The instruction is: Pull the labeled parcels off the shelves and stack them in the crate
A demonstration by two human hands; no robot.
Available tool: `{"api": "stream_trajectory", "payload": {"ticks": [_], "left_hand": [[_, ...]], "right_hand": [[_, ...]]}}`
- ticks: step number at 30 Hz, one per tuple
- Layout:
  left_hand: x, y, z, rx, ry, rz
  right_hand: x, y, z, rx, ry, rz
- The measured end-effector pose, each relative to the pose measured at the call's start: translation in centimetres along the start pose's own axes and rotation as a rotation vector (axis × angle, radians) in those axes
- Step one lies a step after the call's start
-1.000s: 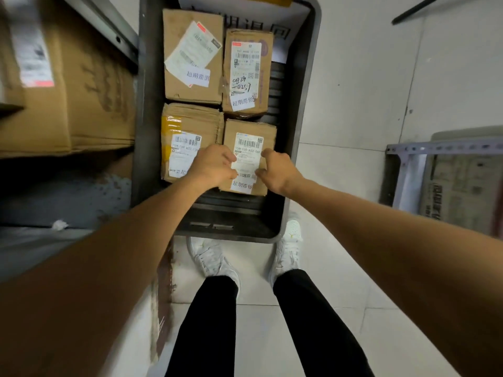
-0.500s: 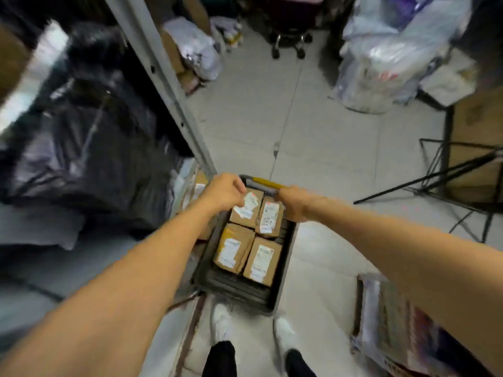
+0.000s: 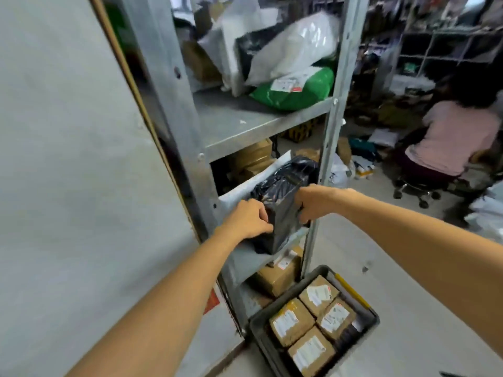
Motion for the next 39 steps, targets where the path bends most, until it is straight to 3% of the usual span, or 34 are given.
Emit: {"api": "stream_trajectory", "payload": {"ticks": [6,11,18,21,28,32,39], "left_hand": [[4.5,-14.2,7.1,0.223,0.035,-0.153],[9.0,-29.7,14.1,0.501,0.055,-0.206],[15.9,-55.3,18.7,0.990,0.120,-0.372],[16.9,-64.4,17.5,1.175,0.113,-0.432],[17.9,-79.5,10.3,1.578,0.227,-0.592],[18.6,-85.0,5.4,1.779,0.303,-0.704],[21.0,-91.3,-3.3,1.975,0.346,-0.907]], "right_hand": [[0.7,-4.4,14.5,0.230,-0.110,0.026],[-0.5,-8.8,29.5,0.424,-0.292,0.170],[0.2,-19.8,51.6,1.036,-0.362,0.032],[0.8,-25.0,58.6,1.231,-0.371,-0.049],[3.0,-38.4,68.4,1.646,-0.314,0.017],[4.1,-45.8,70.6,1.889,-0.362,-0.045],[6.8,-56.5,71.8,2.207,-0.163,-0.045]]}}
Point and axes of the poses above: each hand's wrist, its own y-axis towards the middle knuckle, its own x-axis out of the back of the hand, z = x × y, the point moved 2 cm from there along y, towards the middle knuckle, and after that the axes turned 5 degrees about y, right-handed, at the moved point
